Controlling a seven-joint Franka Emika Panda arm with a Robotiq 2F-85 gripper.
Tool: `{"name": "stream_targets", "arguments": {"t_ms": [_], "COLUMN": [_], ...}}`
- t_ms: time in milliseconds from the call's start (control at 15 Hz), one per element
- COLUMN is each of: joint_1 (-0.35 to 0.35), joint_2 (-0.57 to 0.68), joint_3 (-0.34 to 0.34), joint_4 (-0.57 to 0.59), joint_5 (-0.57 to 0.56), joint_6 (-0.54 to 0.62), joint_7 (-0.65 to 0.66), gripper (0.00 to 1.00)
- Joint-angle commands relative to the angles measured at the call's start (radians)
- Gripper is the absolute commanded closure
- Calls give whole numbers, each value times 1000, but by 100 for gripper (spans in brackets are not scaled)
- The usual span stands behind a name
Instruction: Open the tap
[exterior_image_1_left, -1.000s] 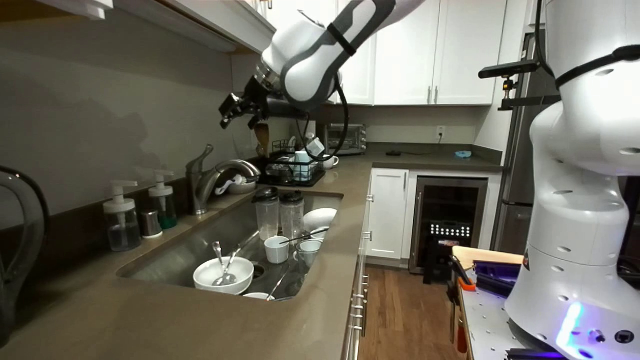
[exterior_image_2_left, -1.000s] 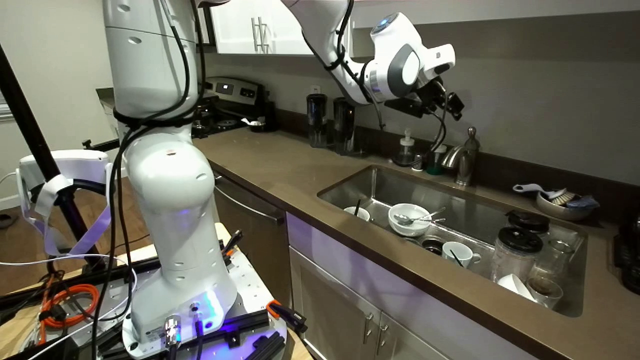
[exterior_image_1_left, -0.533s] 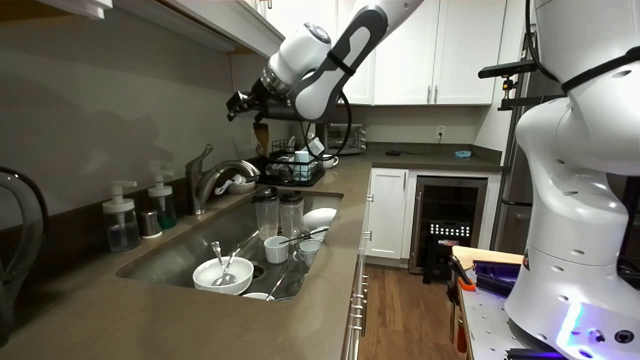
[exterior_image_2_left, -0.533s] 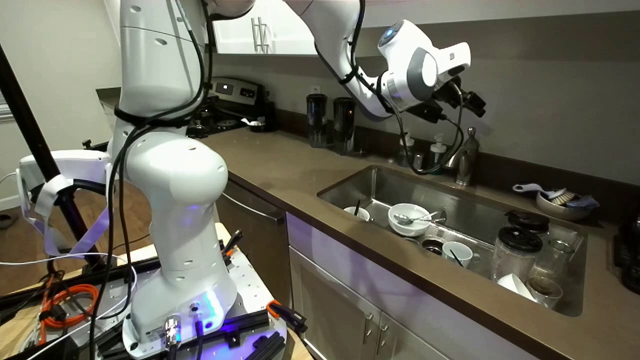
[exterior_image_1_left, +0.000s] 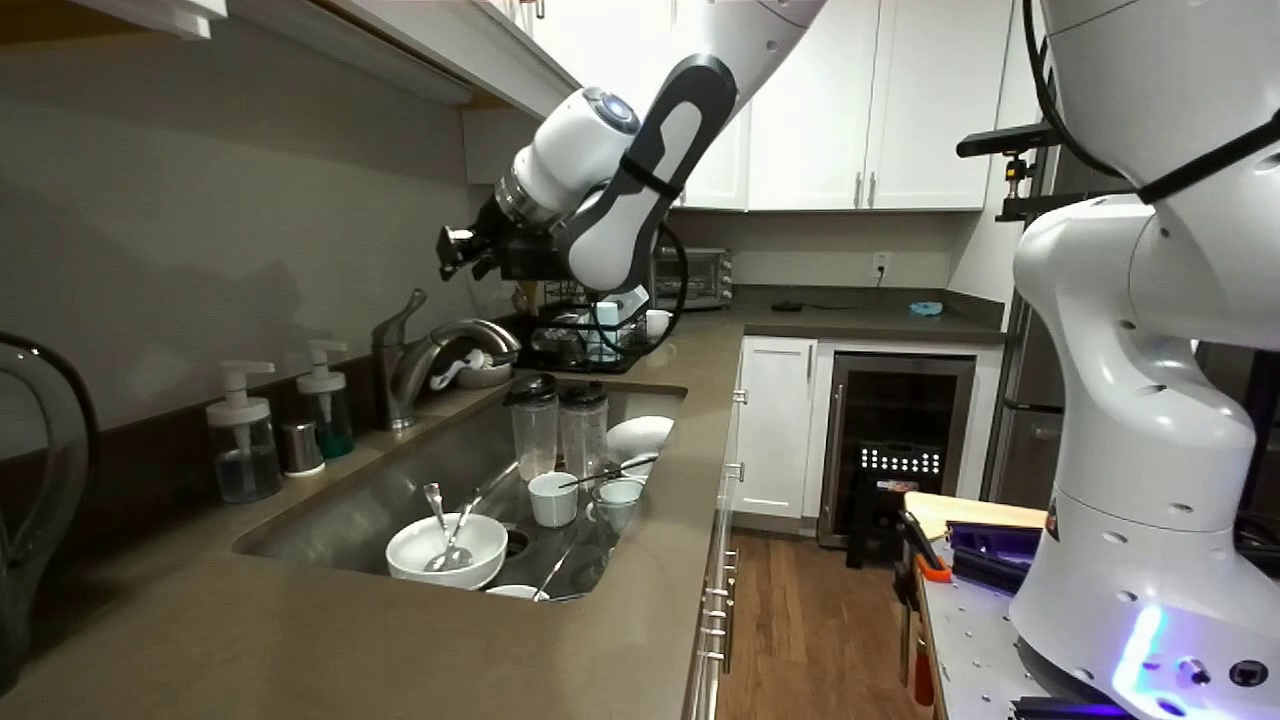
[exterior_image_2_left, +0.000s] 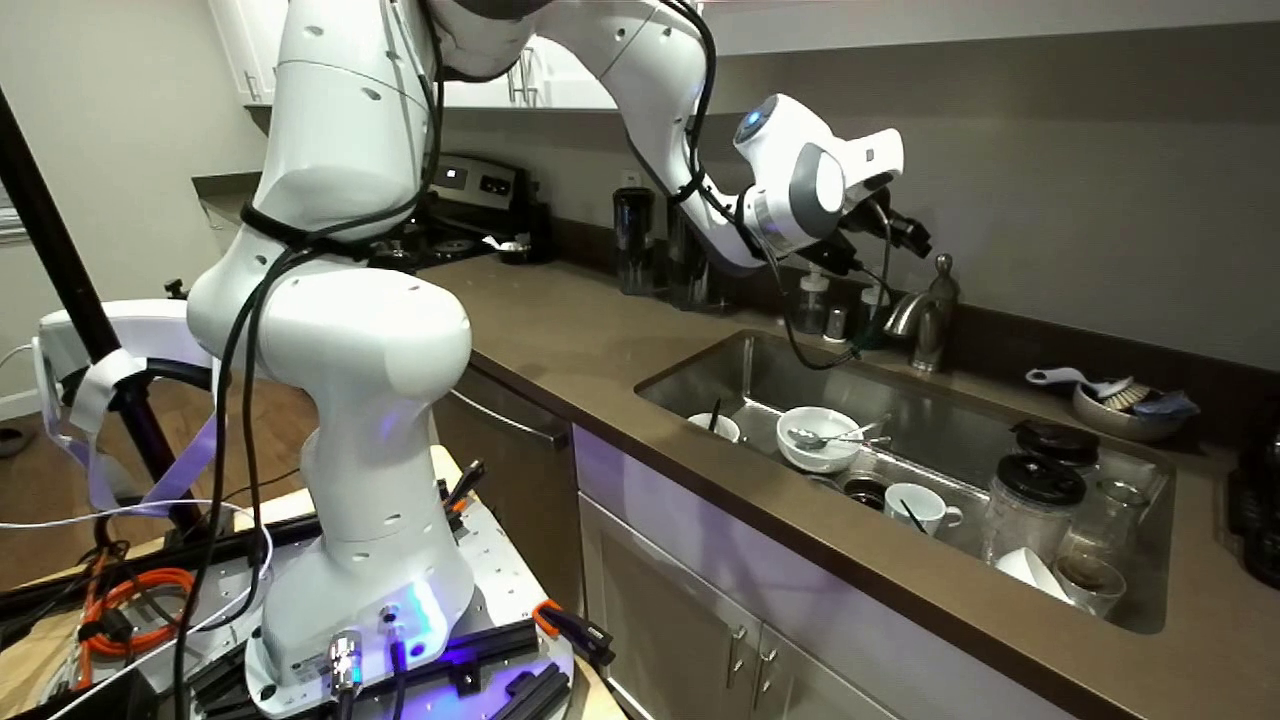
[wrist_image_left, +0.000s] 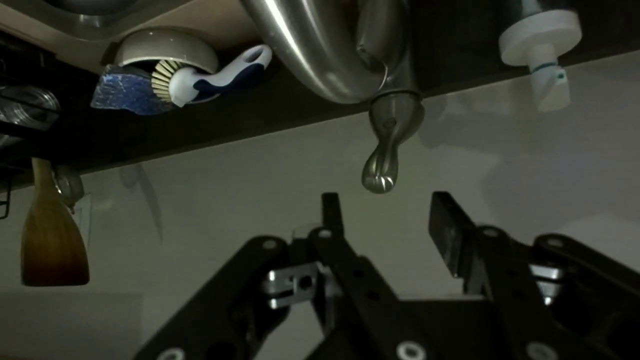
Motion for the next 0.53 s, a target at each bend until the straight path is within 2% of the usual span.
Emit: {"name": "stream_targets", "arguments": {"t_ms": [0,133,200,333,467], "joint_1": [43,37,20,-35,-138], "joint_2": [81,91,87,51,-8], "joint_3": [-67,-75,-63,0,135], "joint_4": [37,74,76,95,106], "joint_5": [22,10,-11,-62,-150], "joint_6": [64,33,27,-21,-78], "joint_7": [-22,-31,-28,-27,-24], "gripper": [80,93,95,98,100]}}
